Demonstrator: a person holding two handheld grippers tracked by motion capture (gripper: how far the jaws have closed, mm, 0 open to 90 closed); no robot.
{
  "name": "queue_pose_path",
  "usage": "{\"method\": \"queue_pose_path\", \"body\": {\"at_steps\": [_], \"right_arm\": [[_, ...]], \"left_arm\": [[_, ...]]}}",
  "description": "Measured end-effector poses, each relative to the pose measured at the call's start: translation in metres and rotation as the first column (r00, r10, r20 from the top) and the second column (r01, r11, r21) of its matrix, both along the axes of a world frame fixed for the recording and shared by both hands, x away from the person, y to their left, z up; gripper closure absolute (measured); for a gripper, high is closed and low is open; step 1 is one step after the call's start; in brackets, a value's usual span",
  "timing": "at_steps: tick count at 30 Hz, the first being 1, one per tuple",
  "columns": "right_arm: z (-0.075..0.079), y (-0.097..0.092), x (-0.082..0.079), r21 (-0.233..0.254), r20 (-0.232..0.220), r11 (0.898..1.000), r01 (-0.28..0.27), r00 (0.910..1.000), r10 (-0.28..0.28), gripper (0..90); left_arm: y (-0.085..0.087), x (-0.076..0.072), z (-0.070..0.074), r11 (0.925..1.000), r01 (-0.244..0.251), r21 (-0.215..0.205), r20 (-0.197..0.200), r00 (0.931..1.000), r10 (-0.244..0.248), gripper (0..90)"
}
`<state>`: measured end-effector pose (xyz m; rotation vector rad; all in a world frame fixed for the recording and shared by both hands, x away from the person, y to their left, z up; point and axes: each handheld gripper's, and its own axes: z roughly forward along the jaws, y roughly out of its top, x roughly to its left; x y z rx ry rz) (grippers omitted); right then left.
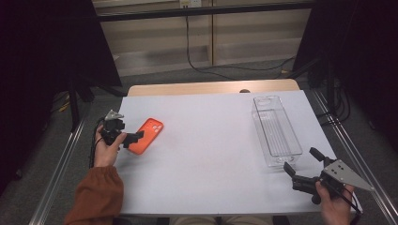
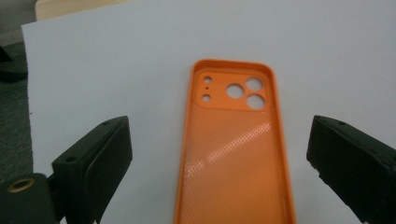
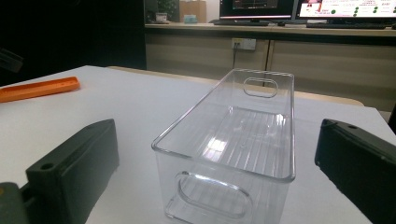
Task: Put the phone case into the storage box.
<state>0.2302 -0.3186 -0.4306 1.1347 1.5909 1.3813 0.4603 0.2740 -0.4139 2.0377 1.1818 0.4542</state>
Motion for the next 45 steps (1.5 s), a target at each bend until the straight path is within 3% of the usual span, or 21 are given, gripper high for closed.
{"method": "queue_pose_path", "body": {"at_steps": [2,5,6,7,11,15,19,27,31,33,35,37,39,42,45], "right_arm": [[0.000,0.000,0.000,0.000,-0.001,1.000,-0.001,1.0000,0.001,0.0],[0.000,0.000,0.000,0.001,0.000,1.000,-0.001,1.0000,0.001,0.0],[0.000,0.000,0.000,0.000,0.000,1.000,-0.002,1.0000,0.002,0.0],[0.000,0.000,0.000,0.001,0.000,1.000,-0.001,1.0000,0.001,0.0],[0.000,0.000,0.000,0.000,0.000,1.000,-0.001,1.0000,0.001,0.0],[0.000,0.000,0.000,-0.002,0.002,1.000,-0.002,1.0000,0.002,0.0],[0.000,0.000,0.000,-0.001,0.001,1.000,-0.002,1.0000,0.002,0.0],[0.000,0.000,0.000,-0.005,0.002,1.000,0.000,1.0000,0.000,0.0],[0.000,0.000,0.000,-0.007,0.002,1.000,-0.002,1.0000,0.002,0.0],[0.000,0.000,0.000,-0.007,0.002,1.000,-0.003,1.0000,0.003,0.0],[0.000,0.000,0.000,-0.008,0.002,1.000,-0.002,1.0000,0.002,0.0],[0.000,0.000,0.000,-0.007,0.002,1.000,-0.001,1.0000,0.001,0.0],[0.000,0.000,0.000,-0.008,0.002,1.000,-0.003,1.0000,0.003,0.0],[0.000,0.000,0.000,-0.007,0.002,1.000,-0.003,1.0000,0.003,0.0],[0.000,0.000,0.000,-0.007,0.001,1.000,-0.003,1.0000,0.003,0.0]], "left_arm": [[-0.001,0.006,0.000,0.9998,0.019,0.004,-0.072,0.9973,-0.019,6.4],[-0.006,0.013,0.001,0.9994,0.013,0.031,-0.073,0.9973,-0.011,6.3],[-0.007,0.016,0.001,0.9983,0.045,0.038,-0.116,0.9924,-0.040,6.2],[-0.010,0.019,0.001,0.9974,0.058,0.043,-0.135,0.9895,-0.051,6.2],[-0.020,0.026,0.003,0.9939,0.086,0.069,-0.166,0.9835,-0.073,6.2],[-0.025,0.031,0.000,0.9876,0.116,0.106,-0.178,0.9793,-0.096,5.4],[-0.026,0.035,-0.004,0.9892,0.120,0.083,-0.209,0.9728,-0.101,4.8],[-0.030,0.040,-0.012,0.9827,0.138,0.123,-0.257,0.9610,-0.103,4.5],[-0.034,0.042,-0.015,0.9760,0.141,0.166,-0.260,0.9610,-0.094,6.1],[-0.035,0.043,-0.016,0.9804,0.142,0.137,-0.269,0.9577,-0.101,5.9],[-0.037,0.044,-0.018,0.9768,0.145,0.158,-0.271,0.9575,-0.098,5.9],[-0.039,0.044,-0.020,0.9789,0.146,0.143,-0.282,0.9542,-0.101,5.8],[-0.041,0.043,-0.021,0.9721,0.143,0.186,-0.274,0.9575,-0.088,5.8],[-0.040,0.045,-0.024,0.9677,0.162,0.193,-0.292,0.9510,-0.100,5.8],[-0.042,0.045,-0.028,0.9717,0.137,0.193,-0.288,0.9544,-0.078,3.4]]}}
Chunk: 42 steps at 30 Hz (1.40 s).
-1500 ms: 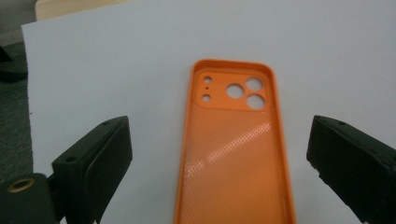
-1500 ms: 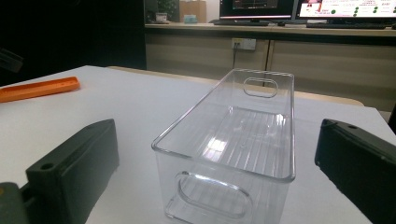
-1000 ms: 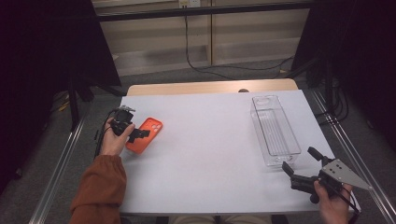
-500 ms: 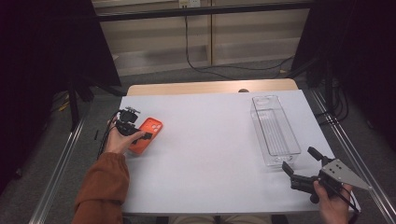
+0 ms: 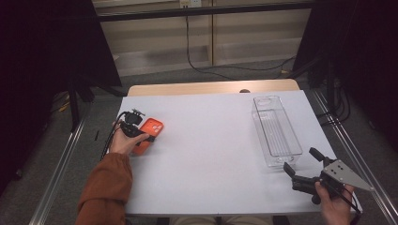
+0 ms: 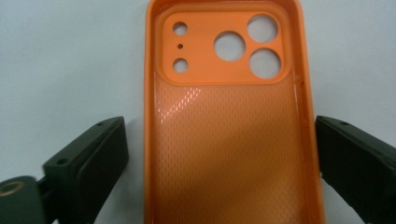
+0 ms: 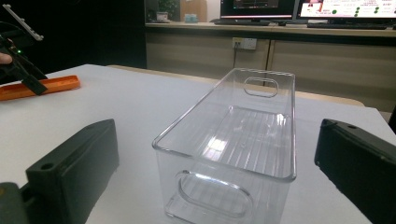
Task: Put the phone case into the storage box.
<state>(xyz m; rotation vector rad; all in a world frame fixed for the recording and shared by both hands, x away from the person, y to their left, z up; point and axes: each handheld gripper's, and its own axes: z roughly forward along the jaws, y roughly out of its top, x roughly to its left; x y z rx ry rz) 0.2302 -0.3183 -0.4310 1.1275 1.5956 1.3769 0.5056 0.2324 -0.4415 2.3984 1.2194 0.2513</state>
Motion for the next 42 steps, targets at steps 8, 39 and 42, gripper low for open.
{"method": "queue_pose_path", "body": {"at_steps": [8,39,42], "right_arm": [[0.000,0.000,0.000,-0.001,0.001,1.000,-0.001,1.0000,0.001,0.0],[0.000,0.001,0.000,-0.004,-0.004,1.000,-0.006,1.0000,0.006,0.0],[0.000,0.000,0.000,-0.002,-0.004,1.000,-0.005,1.0000,0.005,0.0]], "left_arm": [[-0.003,0.001,-0.002,0.9996,0.014,0.024,-0.009,0.9999,-0.014,0.0],[-0.005,-0.012,0.002,0.9995,-0.033,0.003,0.037,0.9988,0.033,16.5],[-0.005,-0.012,0.002,0.9995,-0.030,0.006,0.041,0.9987,0.029,16.5]]}}
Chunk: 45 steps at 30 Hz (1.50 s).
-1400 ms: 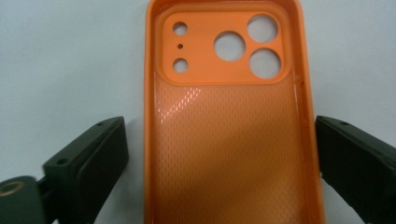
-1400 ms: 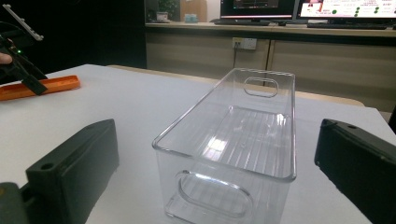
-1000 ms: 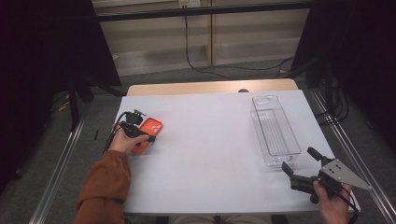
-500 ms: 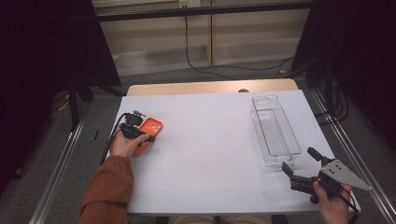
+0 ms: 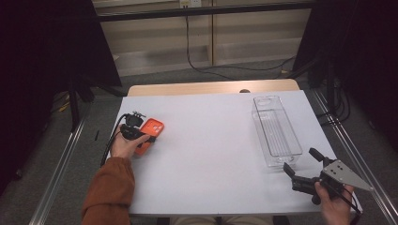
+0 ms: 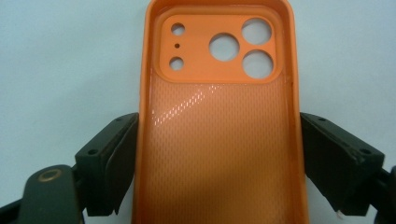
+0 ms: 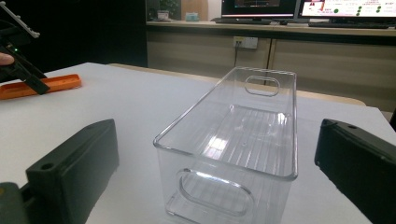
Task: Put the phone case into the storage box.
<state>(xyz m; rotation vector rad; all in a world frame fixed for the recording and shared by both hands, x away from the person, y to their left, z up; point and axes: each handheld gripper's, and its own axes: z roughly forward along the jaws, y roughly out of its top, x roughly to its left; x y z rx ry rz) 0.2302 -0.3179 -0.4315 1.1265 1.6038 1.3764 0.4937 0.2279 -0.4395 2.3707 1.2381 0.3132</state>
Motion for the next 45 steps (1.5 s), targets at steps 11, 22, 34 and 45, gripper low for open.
{"method": "queue_pose_path", "body": {"at_steps": [11,22,34,45], "right_arm": [[0.000,0.000,-0.001,0.003,-0.001,1.000,-0.002,1.0000,0.002,0.0],[0.000,0.000,-0.001,0.004,-0.002,1.000,-0.001,1.0000,0.001,0.0],[0.001,0.000,-0.001,0.004,0.002,1.000,-0.004,1.0000,0.004,0.0],[0.001,0.000,-0.002,0.004,0.004,1.000,-0.004,1.0000,0.004,0.0]], "left_arm": [[-0.001,-0.001,0.000,0.9997,-0.020,-0.014,0.002,0.9998,0.020,16.5],[0.000,-0.001,0.001,0.9997,-0.022,-0.014,0.003,0.9998,0.022,16.5],[-0.002,-0.006,0.009,0.9990,-0.024,-0.037,0.064,0.9976,0.026,16.5],[-0.003,-0.016,0.020,0.9961,0.013,-0.087,0.175,0.9845,0.003,16.4]]}}
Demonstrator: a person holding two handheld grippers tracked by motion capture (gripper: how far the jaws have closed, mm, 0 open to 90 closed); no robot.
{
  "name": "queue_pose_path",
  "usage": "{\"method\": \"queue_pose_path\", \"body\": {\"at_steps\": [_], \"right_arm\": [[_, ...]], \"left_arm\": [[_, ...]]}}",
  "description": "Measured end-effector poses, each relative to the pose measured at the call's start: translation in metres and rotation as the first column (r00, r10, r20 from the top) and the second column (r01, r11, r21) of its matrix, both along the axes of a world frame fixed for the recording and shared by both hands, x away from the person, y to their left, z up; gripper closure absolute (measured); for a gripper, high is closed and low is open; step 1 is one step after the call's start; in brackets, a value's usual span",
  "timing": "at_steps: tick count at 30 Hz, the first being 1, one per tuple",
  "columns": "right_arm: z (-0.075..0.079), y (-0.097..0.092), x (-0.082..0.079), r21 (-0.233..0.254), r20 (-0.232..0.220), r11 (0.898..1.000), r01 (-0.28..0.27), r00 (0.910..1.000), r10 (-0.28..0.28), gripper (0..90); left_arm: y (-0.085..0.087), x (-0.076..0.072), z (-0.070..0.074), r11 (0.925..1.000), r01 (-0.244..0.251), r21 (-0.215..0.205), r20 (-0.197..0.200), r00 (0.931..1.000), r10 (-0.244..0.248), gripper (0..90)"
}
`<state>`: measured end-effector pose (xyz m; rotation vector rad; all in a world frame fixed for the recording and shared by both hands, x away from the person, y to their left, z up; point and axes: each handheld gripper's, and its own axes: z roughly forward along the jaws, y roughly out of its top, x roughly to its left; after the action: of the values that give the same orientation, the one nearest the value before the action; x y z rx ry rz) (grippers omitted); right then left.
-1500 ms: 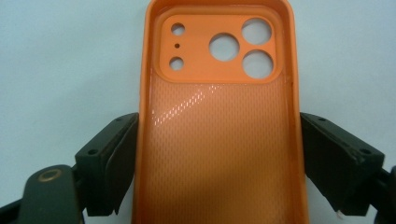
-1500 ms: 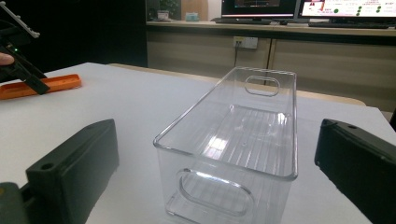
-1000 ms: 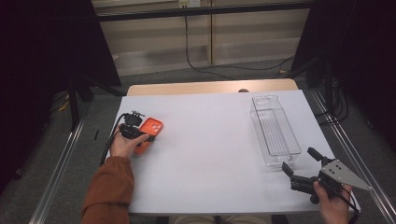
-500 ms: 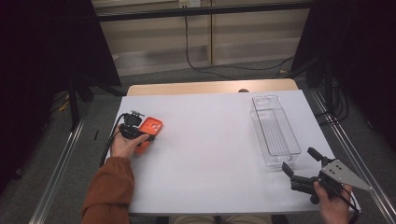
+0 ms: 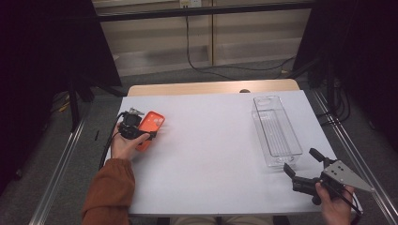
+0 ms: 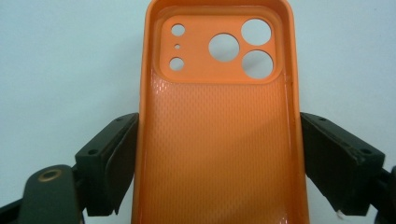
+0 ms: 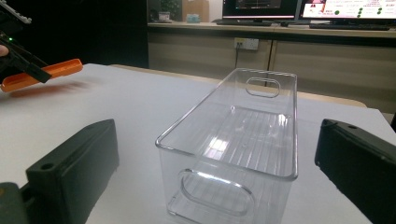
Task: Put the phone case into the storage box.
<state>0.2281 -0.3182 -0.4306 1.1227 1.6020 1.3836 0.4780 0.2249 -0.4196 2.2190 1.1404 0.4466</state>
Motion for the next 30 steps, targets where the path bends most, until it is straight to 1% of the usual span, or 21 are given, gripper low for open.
{"method": "queue_pose_path", "body": {"at_steps": [4,8,9,12,16,17,20,22,26,29,30], "right_arm": [[0.000,0.000,0.000,-0.002,0.002,1.000,0.000,1.0000,0.000,0.0],[0.000,0.000,0.000,-0.002,0.003,1.000,0.000,1.0000,0.000,0.0],[0.000,0.000,0.000,-0.002,0.004,1.000,-0.001,1.0000,0.001,0.0],[0.000,0.000,0.000,-0.002,0.004,1.000,0.000,1.0000,0.000,0.0],[0.000,0.000,0.000,-0.001,0.005,1.000,0.001,1.0000,-0.001,0.0],[0.000,0.000,0.000,-0.001,0.005,1.000,0.001,1.0000,0.000,0.0],[0.000,0.000,0.000,-0.003,0.005,1.000,-0.002,1.0000,0.002,0.0],[0.000,0.000,0.000,-0.001,0.005,1.000,0.000,1.0000,0.001,0.0],[0.000,0.000,0.000,-0.001,0.005,1.000,-0.002,1.0000,0.002,0.0],[0.000,0.000,0.000,-0.001,0.003,1.000,-0.002,1.0000,0.002,0.0],[0.000,0.000,0.000,0.000,0.002,1.000,-0.003,1.0000,0.003,0.0]], "left_arm": [[-0.001,-0.004,0.005,0.9998,0.010,-0.015,0.037,0.9993,-0.009,16.4],[-0.003,-0.006,0.007,0.9994,0.015,-0.031,0.066,0.9977,-0.013,16.4],[-0.003,-0.006,0.008,0.9995,0.013,-0.030,0.067,0.9977,-0.011,16.4],[-0.003,-0.008,0.009,0.9990,0.008,-0.044,0.080,0.9968,-0.005,16.4],[-0.004,-0.012,0.015,0.9978,0.023,-0.062,0.108,0.9940,-0.016,16.4],[-0.005,-0.013,0.017,0.9975,0.028,-0.064,0.124,0.9921,-0.020,16.4],[-0.004,-0.016,0.023,0.9963,0.031,-0.080,0.151,0.9884,-0.018,16.4],[-0.004,-0.017,0.024,0.9953,0.032,-0.092,0.153,0.9881,-0.018,16.4],[-0.006,-0.019,0.027,0.9932,0.025,-0.114,0.172,0.9851,-0.005,16.4],[-0.010,-0.021,0.029,0.9890,0.023,-0.146,0.182,0.9833,0.004,16.4],[-0.010,-0.022,0.030,0.9888,0.026,-0.147,0.184,0.9829,0.002,16.4]]}}
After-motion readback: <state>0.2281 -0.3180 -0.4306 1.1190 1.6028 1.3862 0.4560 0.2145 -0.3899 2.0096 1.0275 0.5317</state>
